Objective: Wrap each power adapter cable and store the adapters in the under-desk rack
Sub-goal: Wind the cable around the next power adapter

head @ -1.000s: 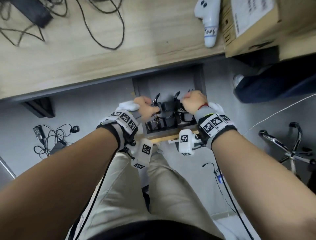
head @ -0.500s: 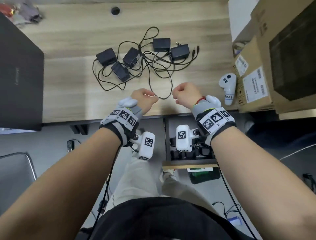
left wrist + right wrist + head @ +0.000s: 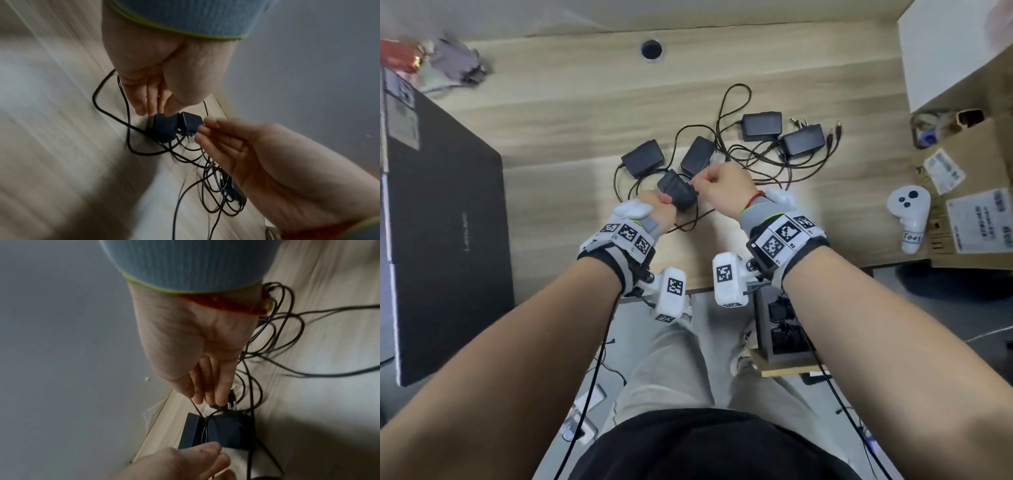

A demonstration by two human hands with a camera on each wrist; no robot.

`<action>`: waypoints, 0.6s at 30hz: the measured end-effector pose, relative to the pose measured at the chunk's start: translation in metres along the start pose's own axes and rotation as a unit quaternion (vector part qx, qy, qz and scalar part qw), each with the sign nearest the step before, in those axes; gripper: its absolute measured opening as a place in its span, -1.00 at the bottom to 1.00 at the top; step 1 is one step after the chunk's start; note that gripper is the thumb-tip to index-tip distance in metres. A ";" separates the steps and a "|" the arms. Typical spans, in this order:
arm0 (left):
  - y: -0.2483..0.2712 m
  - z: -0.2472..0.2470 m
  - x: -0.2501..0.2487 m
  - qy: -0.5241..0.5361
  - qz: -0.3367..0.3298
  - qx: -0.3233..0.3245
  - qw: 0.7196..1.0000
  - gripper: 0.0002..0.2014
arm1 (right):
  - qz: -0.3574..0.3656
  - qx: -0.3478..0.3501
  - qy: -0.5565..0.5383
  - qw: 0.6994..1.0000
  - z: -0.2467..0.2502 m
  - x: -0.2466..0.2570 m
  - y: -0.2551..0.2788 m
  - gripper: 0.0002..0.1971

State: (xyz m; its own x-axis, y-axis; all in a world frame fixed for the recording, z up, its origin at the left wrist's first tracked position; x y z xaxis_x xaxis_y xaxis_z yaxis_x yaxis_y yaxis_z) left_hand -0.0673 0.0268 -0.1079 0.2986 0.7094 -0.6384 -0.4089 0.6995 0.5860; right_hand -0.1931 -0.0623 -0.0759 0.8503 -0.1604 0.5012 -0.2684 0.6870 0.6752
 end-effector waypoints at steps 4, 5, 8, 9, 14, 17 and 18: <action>-0.016 0.002 0.007 -0.045 -0.015 0.035 0.998 -0.66 | 0.006 0.034 0.047 0.998 -0.025 0.015 -0.016 -0.79; -0.021 0.003 0.010 -0.047 -0.019 0.039 0.998 -0.63 | 0.000 0.029 0.065 0.997 -0.030 0.018 -0.021 -0.79; -0.024 0.006 0.010 -0.045 -0.031 0.043 0.998 -0.69 | -0.021 -0.004 0.134 0.991 -0.037 0.019 -0.033 -0.62; -0.028 0.006 0.013 -0.032 -0.021 0.043 0.998 -0.76 | -0.031 -0.012 0.155 0.987 -0.040 0.019 -0.038 -0.50; -0.034 0.004 0.014 0.124 0.049 0.009 0.991 -0.75 | -0.087 0.005 0.260 0.962 -0.057 0.011 -0.047 -0.31; -0.020 0.006 -0.004 0.195 0.036 0.001 0.980 -0.68 | -0.093 0.012 0.206 0.974 -0.053 0.006 -0.046 -0.28; -0.015 0.006 -0.011 0.212 0.031 -0.002 0.977 -0.68 | -0.084 0.007 0.178 0.980 -0.047 0.005 -0.043 -0.26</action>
State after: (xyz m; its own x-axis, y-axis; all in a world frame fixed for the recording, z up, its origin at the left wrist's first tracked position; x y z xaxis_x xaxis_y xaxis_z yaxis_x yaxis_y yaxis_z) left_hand -0.0592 0.0088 -0.1064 -0.1102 0.6514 -0.7507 -0.4180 0.6549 0.6296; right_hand -0.1566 -0.0592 -0.1275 0.9865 -0.0111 0.1633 -0.1152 0.6621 0.7405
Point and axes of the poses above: each hand's wrist, its own y-axis away from the middle knuckle, its own z-axis out of the back of the hand, x = y × z, the point moved 2 cm from there along -y, towards the middle knuckle, and after that the axes turned 13 degrees about -z, right-handed, at the moved point
